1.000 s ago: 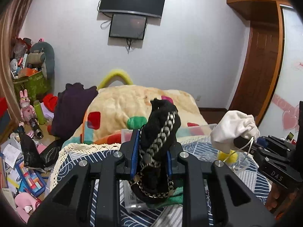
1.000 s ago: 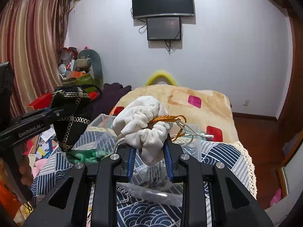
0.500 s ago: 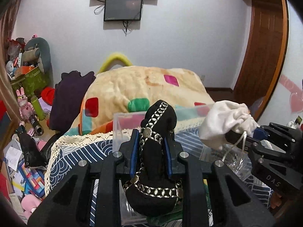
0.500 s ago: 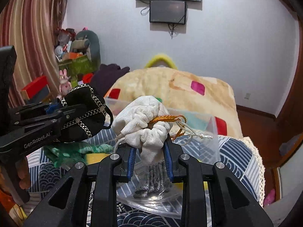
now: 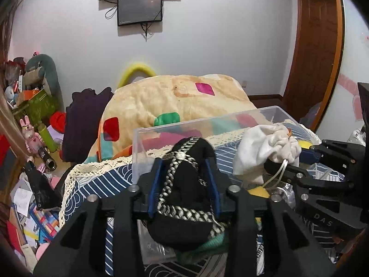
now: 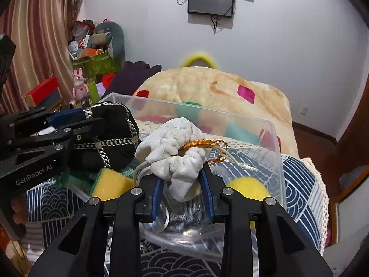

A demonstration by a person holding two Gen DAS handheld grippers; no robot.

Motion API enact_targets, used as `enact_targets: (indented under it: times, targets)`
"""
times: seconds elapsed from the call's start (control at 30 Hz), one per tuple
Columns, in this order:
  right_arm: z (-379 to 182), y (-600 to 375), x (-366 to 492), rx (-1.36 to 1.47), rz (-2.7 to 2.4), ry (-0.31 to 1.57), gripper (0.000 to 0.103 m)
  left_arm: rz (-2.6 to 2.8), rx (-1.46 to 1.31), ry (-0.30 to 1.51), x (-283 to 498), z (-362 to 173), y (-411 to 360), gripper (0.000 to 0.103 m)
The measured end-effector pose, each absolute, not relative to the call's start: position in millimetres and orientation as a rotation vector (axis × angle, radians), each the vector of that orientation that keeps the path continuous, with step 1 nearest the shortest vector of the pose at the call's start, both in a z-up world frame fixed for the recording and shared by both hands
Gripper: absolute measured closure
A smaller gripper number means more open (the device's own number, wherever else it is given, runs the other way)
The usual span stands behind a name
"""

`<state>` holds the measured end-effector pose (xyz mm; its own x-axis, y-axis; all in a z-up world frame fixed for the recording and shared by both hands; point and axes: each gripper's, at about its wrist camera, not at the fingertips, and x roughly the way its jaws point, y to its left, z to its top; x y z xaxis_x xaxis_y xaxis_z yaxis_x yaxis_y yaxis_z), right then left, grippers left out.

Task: Organize soft objects
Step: 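Lower the hat into the box with the left gripper while the right drops the pouch inside, then grasp the floral scrunchie with the left gripper while the right grasps the braided bracelet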

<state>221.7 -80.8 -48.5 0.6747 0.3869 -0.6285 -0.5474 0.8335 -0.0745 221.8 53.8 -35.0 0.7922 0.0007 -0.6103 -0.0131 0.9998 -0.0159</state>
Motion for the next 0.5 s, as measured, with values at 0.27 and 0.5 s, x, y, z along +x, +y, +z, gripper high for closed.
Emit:
enact_targets:
  times: [0.27, 0.5]
  targets:
    - [-39.7, -94.5, 204.4, -0.277, 0.523, 0.595, 0.069, -0.038, 0.004, 0.634, 204.0, -21.9, 45.2, 0.048]
    - [-22.1, -107.4, 183.6, -0.253, 0.542, 0.531, 0.069, -0.052, 0.032, 0.573, 180.7, -3.4, 32.9, 0.042]
